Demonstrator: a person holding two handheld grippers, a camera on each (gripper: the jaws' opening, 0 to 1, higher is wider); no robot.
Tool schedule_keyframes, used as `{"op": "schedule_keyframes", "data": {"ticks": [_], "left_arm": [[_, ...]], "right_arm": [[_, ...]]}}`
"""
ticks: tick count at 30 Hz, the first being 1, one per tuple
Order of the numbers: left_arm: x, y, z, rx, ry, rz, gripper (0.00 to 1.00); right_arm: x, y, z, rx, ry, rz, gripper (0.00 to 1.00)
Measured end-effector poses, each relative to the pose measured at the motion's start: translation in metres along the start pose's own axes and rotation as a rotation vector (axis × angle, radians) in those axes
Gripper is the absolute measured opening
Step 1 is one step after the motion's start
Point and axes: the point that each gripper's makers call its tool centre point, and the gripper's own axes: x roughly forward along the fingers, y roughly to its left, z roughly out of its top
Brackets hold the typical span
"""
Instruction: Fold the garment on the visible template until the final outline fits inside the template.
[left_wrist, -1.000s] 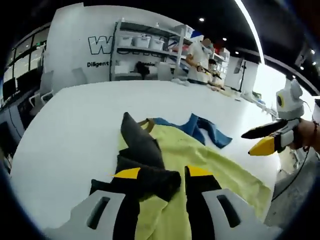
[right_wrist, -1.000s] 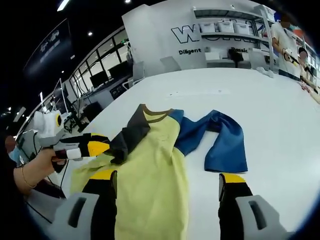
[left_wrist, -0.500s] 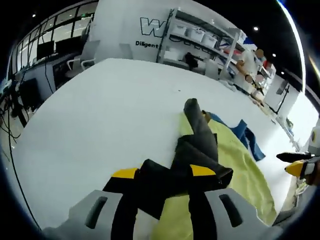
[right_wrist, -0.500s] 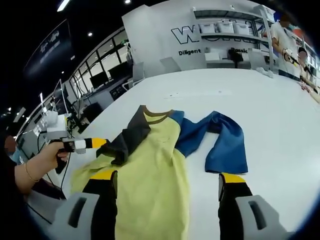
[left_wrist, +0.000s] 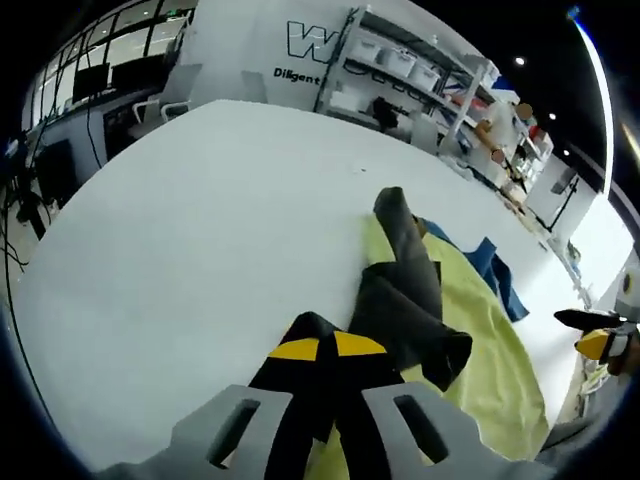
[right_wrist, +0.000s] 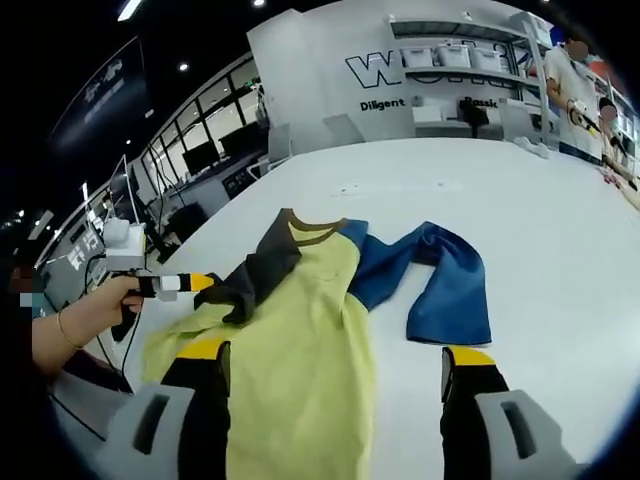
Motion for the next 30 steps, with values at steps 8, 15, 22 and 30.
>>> {"op": "schedule_keyframes", "data": {"ticks": [8,15,22,30], "left_arm": [[-0.013,-0.005,0.021,-0.045,-0.073,-0.049,0.03],[-0.035,0.004,0.062,-0.075,-0.214,-0.059,0.03],[-0.048,0.054,0.075,-0.094,-0.260,0.042,0.03],[-0.060,0.116,0.079,-0.088,-0.270,0.191,0.03]], "right_arm": [[-0.004,0.011,0.001,-0.043,0.009,0.045,0.92],[-0.004,0.012,-0.001,-0.061,0.024,0.050,0.92],[-0.004,0.014,0.000,-0.062,0.019,0.053,0.92],[-0.005,0.011,-0.001,-0.061,0.024,0.041,0.91]]}}
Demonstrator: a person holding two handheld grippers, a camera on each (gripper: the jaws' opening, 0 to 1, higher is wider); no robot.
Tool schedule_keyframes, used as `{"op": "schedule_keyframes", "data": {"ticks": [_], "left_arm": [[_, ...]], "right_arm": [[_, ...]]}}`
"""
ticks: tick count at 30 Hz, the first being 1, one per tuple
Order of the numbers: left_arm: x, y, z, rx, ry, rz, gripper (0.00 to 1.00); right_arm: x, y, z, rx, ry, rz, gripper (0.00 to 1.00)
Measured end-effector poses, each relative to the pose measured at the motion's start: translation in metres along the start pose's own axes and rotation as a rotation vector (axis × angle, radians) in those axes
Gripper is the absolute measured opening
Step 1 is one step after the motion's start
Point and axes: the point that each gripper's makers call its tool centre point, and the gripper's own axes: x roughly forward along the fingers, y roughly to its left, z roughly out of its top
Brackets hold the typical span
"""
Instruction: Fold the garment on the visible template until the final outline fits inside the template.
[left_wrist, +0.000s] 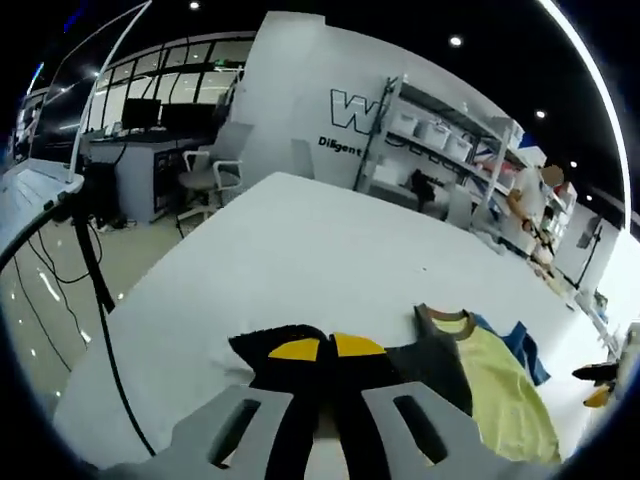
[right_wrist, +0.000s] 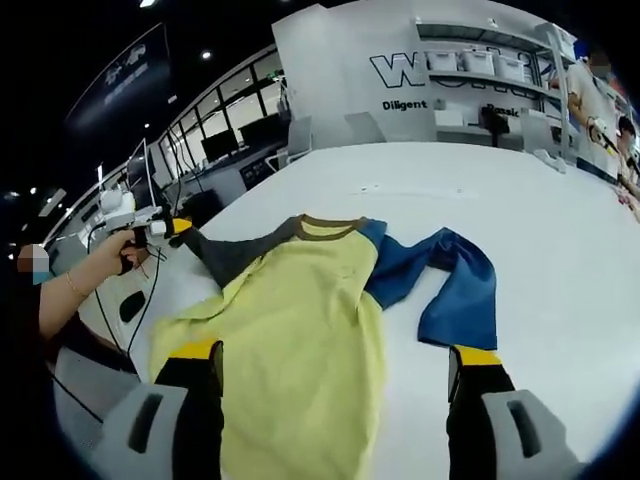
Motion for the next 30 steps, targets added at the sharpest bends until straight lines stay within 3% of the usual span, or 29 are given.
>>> {"op": "schedule_keyframes", "data": {"ticks": [7,11,18,25,27,30], "left_arm": [[0.001,0.044,0.011,0.029,-0.015,0.096,0.03],[-0.001,0.069,0.027,0.078,-0.066,0.174,0.03],[0.009,0.077,0.040,0.094,-0.083,0.162,0.03],[0.011,0.081,0.030,0.108,-0.043,0.196,0.05],[0.007,0.087,0.027,0.150,-0.022,0.244,0.12],[0.004,0.085,0.026,0.157,-0.015,0.239,0.25]], "right_arm": [[-0.001,-0.002,-0.001,0.001,0.006,-0.006,0.91],[-0.002,-0.003,-0.002,0.004,0.009,-0.011,0.91],[-0.002,-0.007,-0.005,0.009,0.016,-0.021,0.91],[-0.003,-0.010,-0.004,0.017,0.013,-0.033,0.91],[-0.003,-0.011,-0.004,0.017,0.012,-0.034,0.91],[-0.003,-0.012,-0.003,0.021,0.009,-0.036,0.91]]}}
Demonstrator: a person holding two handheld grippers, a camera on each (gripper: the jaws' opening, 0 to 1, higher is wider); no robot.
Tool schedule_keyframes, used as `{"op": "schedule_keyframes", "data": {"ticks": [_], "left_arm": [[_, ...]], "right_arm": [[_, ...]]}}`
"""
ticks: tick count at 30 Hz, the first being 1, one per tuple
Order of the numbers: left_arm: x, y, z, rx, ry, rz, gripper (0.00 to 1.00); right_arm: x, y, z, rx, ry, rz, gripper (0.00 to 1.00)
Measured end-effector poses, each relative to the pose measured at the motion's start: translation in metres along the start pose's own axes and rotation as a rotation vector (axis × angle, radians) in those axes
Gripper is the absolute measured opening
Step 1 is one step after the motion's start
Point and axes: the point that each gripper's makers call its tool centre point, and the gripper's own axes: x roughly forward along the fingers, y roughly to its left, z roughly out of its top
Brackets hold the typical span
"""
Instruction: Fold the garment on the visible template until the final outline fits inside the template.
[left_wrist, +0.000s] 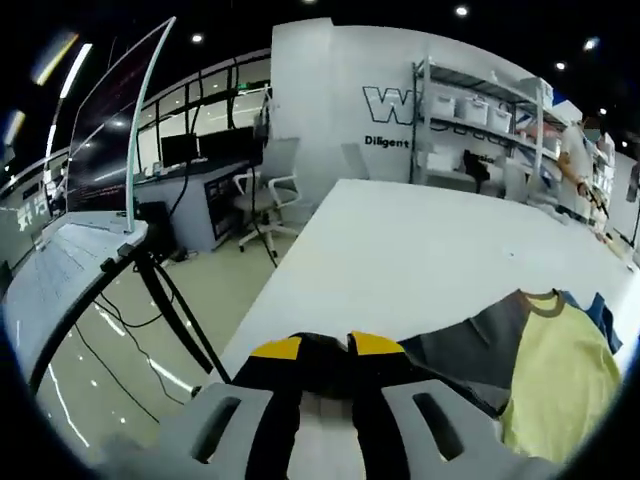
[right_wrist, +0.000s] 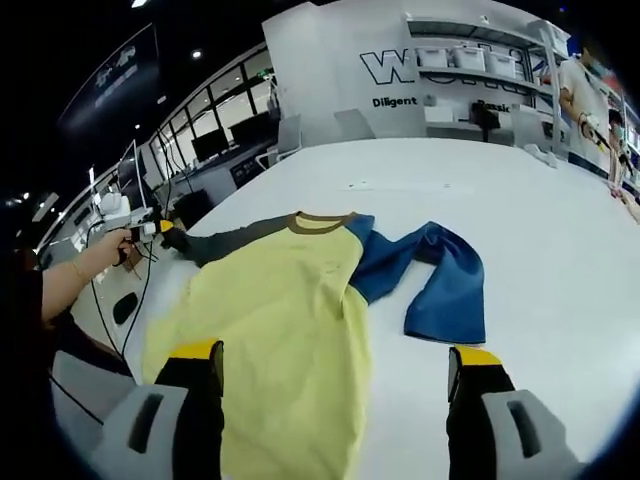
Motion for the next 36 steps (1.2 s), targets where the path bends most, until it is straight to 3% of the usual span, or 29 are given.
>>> {"op": "schedule_keyframes", "data": {"ticks": [3,8,16,22,24,36], "left_arm": [[-0.007,-0.009,-0.001,0.002,0.003,-0.037,0.31],[-0.021,-0.037,0.005,0.082,-0.023,-0.135,0.44],[-0.042,-0.062,0.012,0.040,-0.052,-0.240,0.72],[-0.056,-0.087,0.011,0.053,-0.053,-0.336,0.90],[-0.059,-0.098,0.004,0.060,-0.023,-0.382,0.92],[-0.097,-0.124,-0.010,0.145,0.006,-0.494,0.99]], "right_arm": [[0.000,0.000,0.001,0.002,-0.004,-0.003,0.91],[0.000,-0.004,0.001,0.010,-0.010,-0.012,0.90],[0.000,-0.014,0.005,0.040,-0.026,-0.033,0.88],[0.000,-0.021,0.007,0.057,-0.036,-0.051,0.86],[0.001,-0.022,0.007,0.059,-0.035,-0.052,0.86],[0.001,-0.037,0.012,0.056,-0.036,-0.070,0.87]]}}
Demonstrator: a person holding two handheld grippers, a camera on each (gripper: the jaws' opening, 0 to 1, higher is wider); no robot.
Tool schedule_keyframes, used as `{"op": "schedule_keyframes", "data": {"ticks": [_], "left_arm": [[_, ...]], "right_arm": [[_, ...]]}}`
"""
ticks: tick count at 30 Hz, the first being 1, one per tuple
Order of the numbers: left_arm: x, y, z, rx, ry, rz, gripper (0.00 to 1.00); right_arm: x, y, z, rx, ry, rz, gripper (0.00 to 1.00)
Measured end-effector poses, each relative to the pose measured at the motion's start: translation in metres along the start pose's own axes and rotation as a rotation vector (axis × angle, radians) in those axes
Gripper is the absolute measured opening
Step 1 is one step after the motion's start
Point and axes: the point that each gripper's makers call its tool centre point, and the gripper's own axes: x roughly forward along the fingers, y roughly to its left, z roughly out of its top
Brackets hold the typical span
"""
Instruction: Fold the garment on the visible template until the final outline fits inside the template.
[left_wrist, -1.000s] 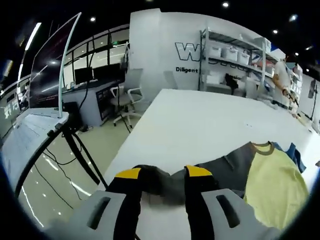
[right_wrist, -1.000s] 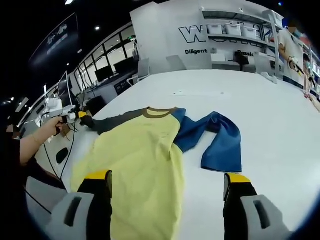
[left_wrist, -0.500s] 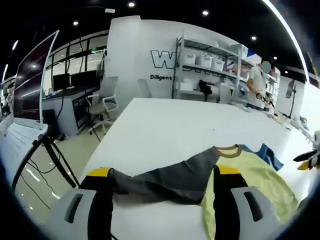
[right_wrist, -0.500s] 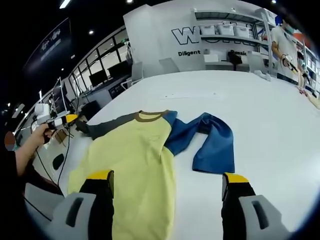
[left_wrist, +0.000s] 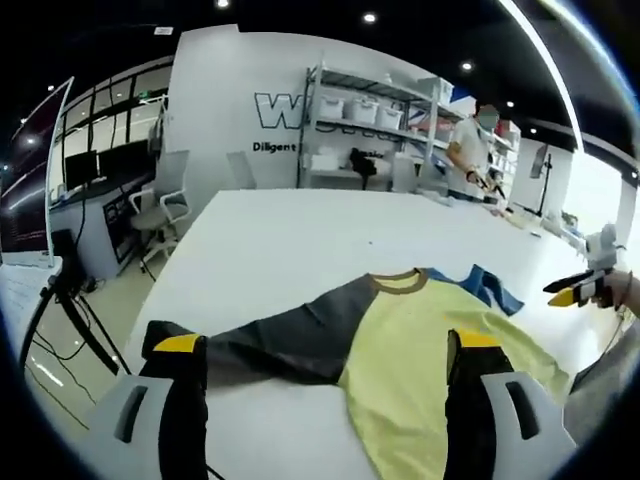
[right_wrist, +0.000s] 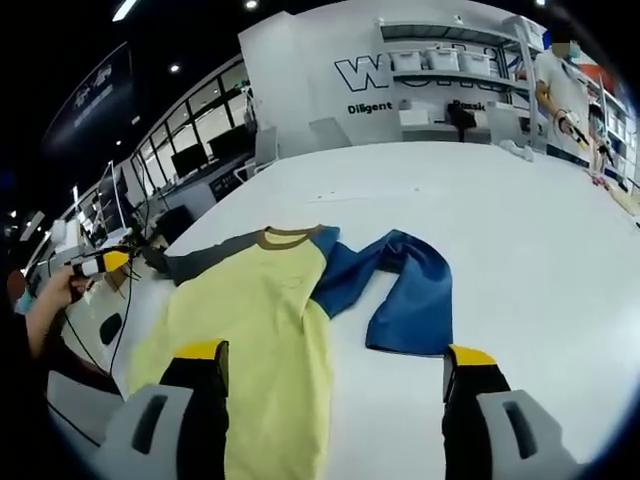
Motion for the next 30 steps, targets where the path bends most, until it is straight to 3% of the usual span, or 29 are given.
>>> {"op": "schedule_keyframes", "data": {"ticks": [7,11,12,14,15,23,30], "left_arm": [[-0.010,-0.019,-0.002,0.010,-0.002,-0.052,0.99],[-0.016,-0.034,-0.005,0.027,0.003,-0.081,0.99],[-0.018,-0.046,-0.005,0.071,-0.001,-0.123,0.99],[-0.020,-0.053,-0.008,0.088,0.006,-0.128,0.99],[-0.021,-0.061,-0.012,0.119,0.021,-0.162,0.99],[-0.027,-0.079,-0.010,0.078,0.018,-0.210,0.99],[-0.034,-0.086,-0.016,0.098,0.023,-0.218,0.99]], "right_arm": [[0.006,-0.008,0.000,-0.011,0.013,-0.009,0.87],[0.018,-0.020,-0.003,-0.004,0.031,-0.013,0.82],[0.020,-0.022,-0.002,0.001,0.027,-0.013,0.80],[0.025,-0.026,-0.002,0.004,0.025,-0.020,0.76],[0.030,-0.032,-0.003,-0.030,0.031,-0.030,0.75],[0.046,-0.047,-0.007,-0.072,0.059,-0.053,0.68],[0.053,-0.079,-0.021,0.001,0.113,-0.125,0.56]]}}
